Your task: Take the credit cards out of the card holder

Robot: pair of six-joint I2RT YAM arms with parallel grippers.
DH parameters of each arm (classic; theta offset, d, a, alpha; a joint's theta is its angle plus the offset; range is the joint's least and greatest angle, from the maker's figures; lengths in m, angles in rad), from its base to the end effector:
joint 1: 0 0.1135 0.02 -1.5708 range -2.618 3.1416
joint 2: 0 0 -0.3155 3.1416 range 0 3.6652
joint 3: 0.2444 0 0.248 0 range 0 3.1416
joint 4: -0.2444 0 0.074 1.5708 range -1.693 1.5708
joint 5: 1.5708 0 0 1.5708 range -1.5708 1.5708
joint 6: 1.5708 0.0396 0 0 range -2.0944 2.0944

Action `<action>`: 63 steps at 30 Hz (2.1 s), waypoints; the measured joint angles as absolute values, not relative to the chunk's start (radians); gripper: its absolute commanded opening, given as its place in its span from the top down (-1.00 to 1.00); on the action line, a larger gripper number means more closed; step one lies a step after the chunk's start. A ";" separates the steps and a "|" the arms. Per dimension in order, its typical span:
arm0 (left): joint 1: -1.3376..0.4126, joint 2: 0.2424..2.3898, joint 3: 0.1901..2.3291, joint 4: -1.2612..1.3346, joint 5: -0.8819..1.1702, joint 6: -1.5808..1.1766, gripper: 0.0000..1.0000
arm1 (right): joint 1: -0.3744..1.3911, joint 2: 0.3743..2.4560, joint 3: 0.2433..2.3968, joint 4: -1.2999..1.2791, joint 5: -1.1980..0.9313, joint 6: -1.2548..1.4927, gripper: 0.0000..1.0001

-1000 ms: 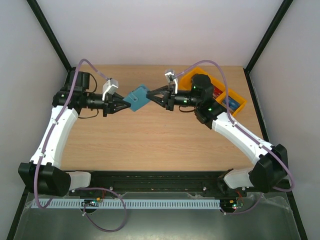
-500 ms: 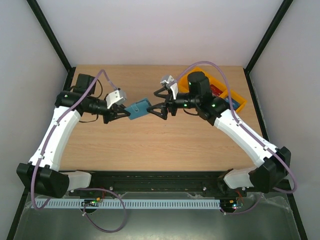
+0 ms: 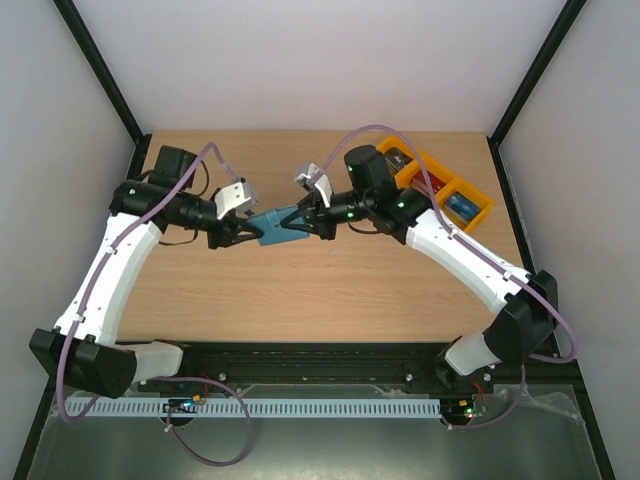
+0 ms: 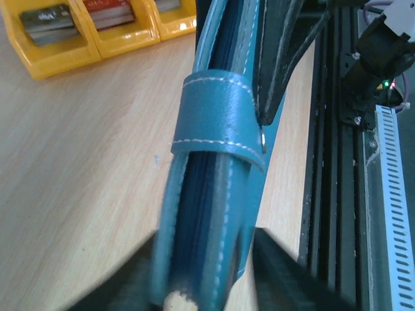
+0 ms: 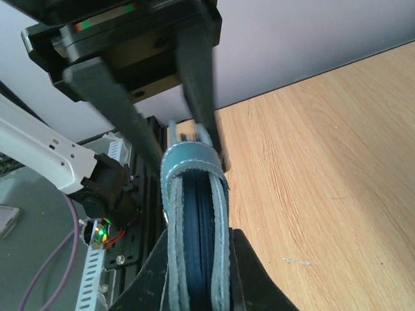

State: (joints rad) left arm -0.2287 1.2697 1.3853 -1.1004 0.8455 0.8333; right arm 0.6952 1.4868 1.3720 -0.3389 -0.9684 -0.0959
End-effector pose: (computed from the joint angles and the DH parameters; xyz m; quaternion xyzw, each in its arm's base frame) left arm 0.2017 -0.0774 0.4186 0.5443 0.6929 -0.2966 0.3684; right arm 0.2295 0.2340 0.4177 -0.5168 0.5975 0.5156 0.3316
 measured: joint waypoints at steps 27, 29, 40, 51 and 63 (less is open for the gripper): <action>-0.114 0.844 1.294 -0.388 1.048 -0.112 -0.75 | 0.820 1.434 0.986 1.265 -0.619 0.872 0.97; -0.122 0.813 1.229 -0.282 1.052 -0.201 -0.75 | 0.820 1.438 0.986 1.278 -0.625 0.881 0.97; -0.210 0.851 1.110 0.082 0.991 -0.477 0.02 | 0.828 1.454 0.991 1.283 -0.694 0.875 0.97; -0.226 0.816 1.073 0.081 0.907 -0.487 0.95 | 0.828 1.437 1.007 1.149 -0.706 0.760 0.00; -0.260 0.767 1.002 -0.210 0.497 -0.273 0.95 | 0.862 1.246 1.126 0.354 -0.142 0.150 0.05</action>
State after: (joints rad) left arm -0.2596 0.7673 1.0016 -0.2096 0.4969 -0.2729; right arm 0.8619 1.2461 1.1259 0.3538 -0.1421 0.1501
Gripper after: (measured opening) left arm 0.118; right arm 0.502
